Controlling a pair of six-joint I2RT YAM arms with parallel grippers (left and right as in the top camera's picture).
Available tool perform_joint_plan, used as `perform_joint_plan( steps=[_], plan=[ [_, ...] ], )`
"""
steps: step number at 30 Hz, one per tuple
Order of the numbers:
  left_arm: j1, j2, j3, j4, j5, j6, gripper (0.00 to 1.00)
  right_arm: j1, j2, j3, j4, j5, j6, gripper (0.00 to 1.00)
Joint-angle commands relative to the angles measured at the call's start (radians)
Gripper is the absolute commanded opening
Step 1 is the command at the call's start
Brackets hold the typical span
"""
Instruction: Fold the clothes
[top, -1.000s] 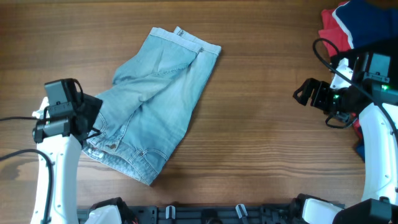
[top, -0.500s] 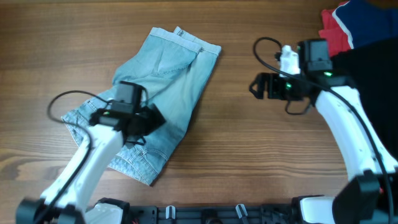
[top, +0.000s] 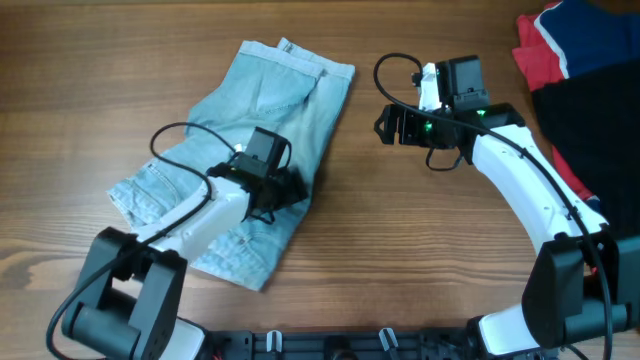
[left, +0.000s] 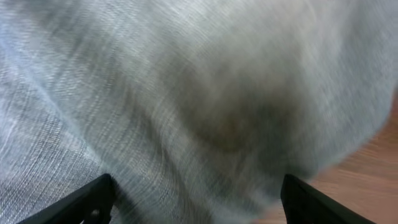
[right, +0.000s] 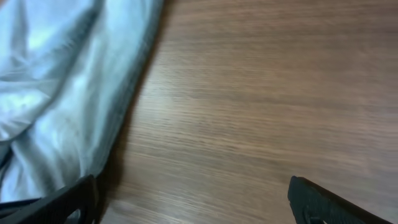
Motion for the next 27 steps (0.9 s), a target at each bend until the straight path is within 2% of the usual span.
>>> perform_joint_plan(
  steps=[1,4,8,12,17,22,27],
  plan=[
    [-0.157,0.120,-0.051,-0.066,0.343,0.076,0.86,0.000,0.008,0.001,-0.008,0.088,0.011,0.99],
    [-0.248,0.110,-0.046,-0.150,0.343,0.114,0.86,0.000,0.008,0.001,-0.006,0.089,0.011,0.98],
    [-0.262,0.100,-0.044,-0.318,0.385,0.196,0.90,0.000,0.008,0.001,-0.004,0.134,0.009,0.99],
    [-0.262,0.100,-0.044,-0.445,0.383,0.313,0.87,0.000,0.017,0.001,0.018,0.141,0.000,0.98],
    [-0.262,0.100,-0.044,-0.409,0.383,0.314,0.87,0.000,0.089,0.001,0.079,0.098,-0.002,0.94],
    [-0.262,0.100,-0.044,-0.356,0.383,0.311,0.87,0.003,0.217,0.001,0.191,0.036,0.008,0.79],
    [-0.262,0.100,-0.044,-0.349,0.383,0.311,0.87,0.003,0.312,0.001,0.335,-0.032,0.008,0.76]
  ],
)
